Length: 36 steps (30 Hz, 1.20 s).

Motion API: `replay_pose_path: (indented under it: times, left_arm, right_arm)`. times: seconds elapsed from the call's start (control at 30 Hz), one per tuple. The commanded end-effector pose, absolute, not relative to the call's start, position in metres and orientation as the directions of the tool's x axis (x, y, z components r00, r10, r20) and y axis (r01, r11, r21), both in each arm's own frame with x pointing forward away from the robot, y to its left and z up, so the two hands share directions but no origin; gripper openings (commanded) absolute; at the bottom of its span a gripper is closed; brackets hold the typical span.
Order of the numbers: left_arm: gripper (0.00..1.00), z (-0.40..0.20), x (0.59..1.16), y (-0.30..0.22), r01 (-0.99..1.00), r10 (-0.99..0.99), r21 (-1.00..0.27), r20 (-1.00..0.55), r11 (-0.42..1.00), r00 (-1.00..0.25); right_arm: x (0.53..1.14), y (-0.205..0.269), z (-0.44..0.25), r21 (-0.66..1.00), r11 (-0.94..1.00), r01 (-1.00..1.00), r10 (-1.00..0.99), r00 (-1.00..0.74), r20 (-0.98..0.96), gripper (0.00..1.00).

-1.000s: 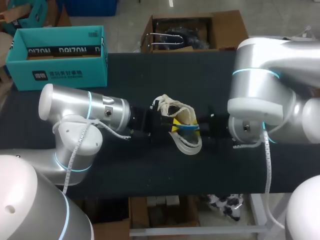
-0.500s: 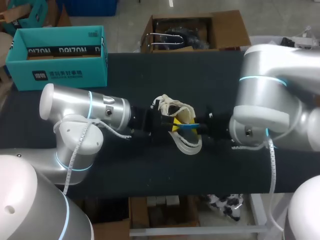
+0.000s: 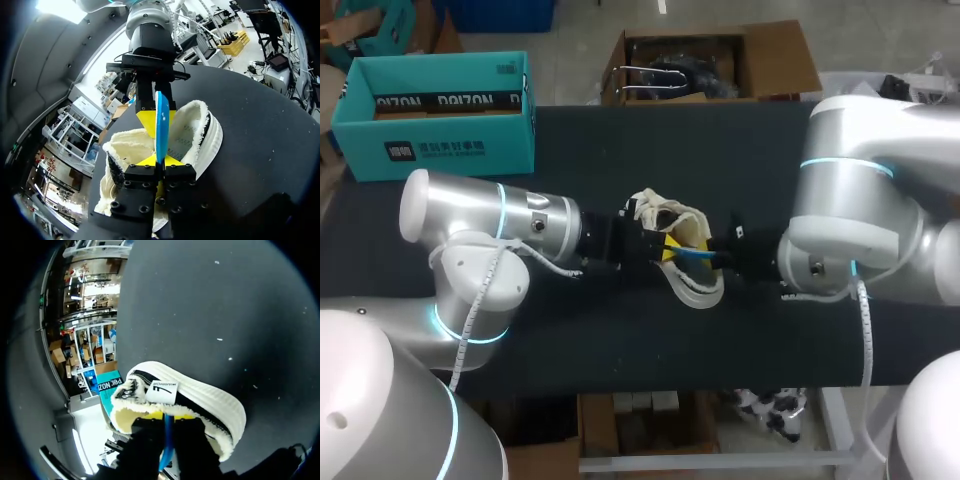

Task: Open the shoe tongue, take the insole out of the shoe, put the insole back into the shoe, and pack the shoe into the shoebox

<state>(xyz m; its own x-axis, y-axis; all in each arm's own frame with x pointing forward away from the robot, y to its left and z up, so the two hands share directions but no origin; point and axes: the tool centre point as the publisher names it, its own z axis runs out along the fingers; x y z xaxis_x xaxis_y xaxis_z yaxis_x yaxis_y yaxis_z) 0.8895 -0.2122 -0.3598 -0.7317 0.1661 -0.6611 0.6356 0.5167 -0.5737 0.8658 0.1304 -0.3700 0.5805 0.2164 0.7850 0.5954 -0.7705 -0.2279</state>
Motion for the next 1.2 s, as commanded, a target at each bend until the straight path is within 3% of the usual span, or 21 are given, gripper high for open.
replay_pose_path:
  times: [0.03, 0.13, 0.27, 0.5, 0.6, 0.67, 0.7, 0.77, 0.8, 0.83, 1.13, 1.2]
  left_arm:
    - [0.00, -0.369, 0.899, -0.215, 0.629, 0.161, -0.572, -0.659, 0.526, -0.735]
    - [0.00, -0.369, 0.900, -0.213, 0.626, 0.159, -0.574, -0.657, 0.527, -0.737]
    - [0.15, -0.366, 0.898, -0.211, 0.629, 0.156, -0.578, -0.659, 0.520, -0.735]
    - [0.23, -0.358, 0.890, -0.211, 0.646, 0.154, -0.595, -0.667, 0.478, -0.729]
    - [0.19, -0.355, 0.886, -0.214, 0.654, 0.154, -0.596, -0.673, 0.466, -0.723]
    - [0.03, -0.354, 0.886, -0.216, 0.657, 0.154, -0.595, -0.676, 0.463, -0.721]
    - [0.00, -0.354, 0.886, -0.217, 0.660, 0.157, -0.592, -0.678, 0.462, -0.718]
    - [0.00, -0.355, 0.886, -0.218, 0.662, 0.160, -0.589, -0.679, 0.464, -0.716]
    - [0.00, -0.356, 0.886, -0.218, 0.662, 0.161, -0.588, -0.679, 0.465, -0.716]
    - [0.00, -0.356, 0.887, -0.218, 0.662, 0.162, -0.587, -0.679, 0.467, -0.716]
    - [0.00, -0.357, 0.888, -0.215, 0.657, 0.159, -0.584, -0.678, 0.476, -0.717]
    - [0.00, -0.358, 0.888, -0.215, 0.657, 0.157, -0.584, -0.678, 0.477, -0.718]
  right_arm:
    - [0.882, 0.134, -0.377, -0.236, -0.762, 0.603, 0.243, 0.604, 0.759, 0.00]
    - [0.886, 0.135, -0.378, -0.234, -0.764, 0.601, 0.247, 0.609, 0.754, 0.00]
    - [0.887, 0.135, -0.376, -0.227, -0.768, 0.599, 0.249, 0.606, 0.755, 0.00]
    - [0.884, 0.133, -0.374, -0.221, -0.778, 0.588, 0.249, 0.612, 0.751, 0.00]
    - [0.883, 0.133, -0.374, -0.220, -0.783, 0.582, 0.247, 0.616, 0.748, 0.00]
    - [0.883, 0.133, -0.374, -0.221, -0.785, 0.579, 0.245, 0.617, 0.748, 0.00]
    - [0.882, 0.133, -0.374, -0.222, -0.788, 0.574, 0.241, 0.620, 0.747, 0.00]
    - [0.878, 0.132, -0.372, -0.220, -0.798, 0.561, 0.233, 0.624, 0.746, 0.03]
    - [0.876, 0.131, -0.371, -0.217, -0.802, 0.556, 0.229, 0.624, 0.747, 0.33]
    - [0.872, 0.130, -0.368, -0.210, -0.807, 0.551, 0.228, 0.620, 0.751, 0.45]
    - [0.851, 0.127, -0.347, -0.159, -0.827, 0.539, 0.244, 0.598, 0.763, 0.40]
    - [0.853, 0.129, -0.346, -0.156, -0.823, 0.546, 0.250, 0.595, 0.764, 0.34]
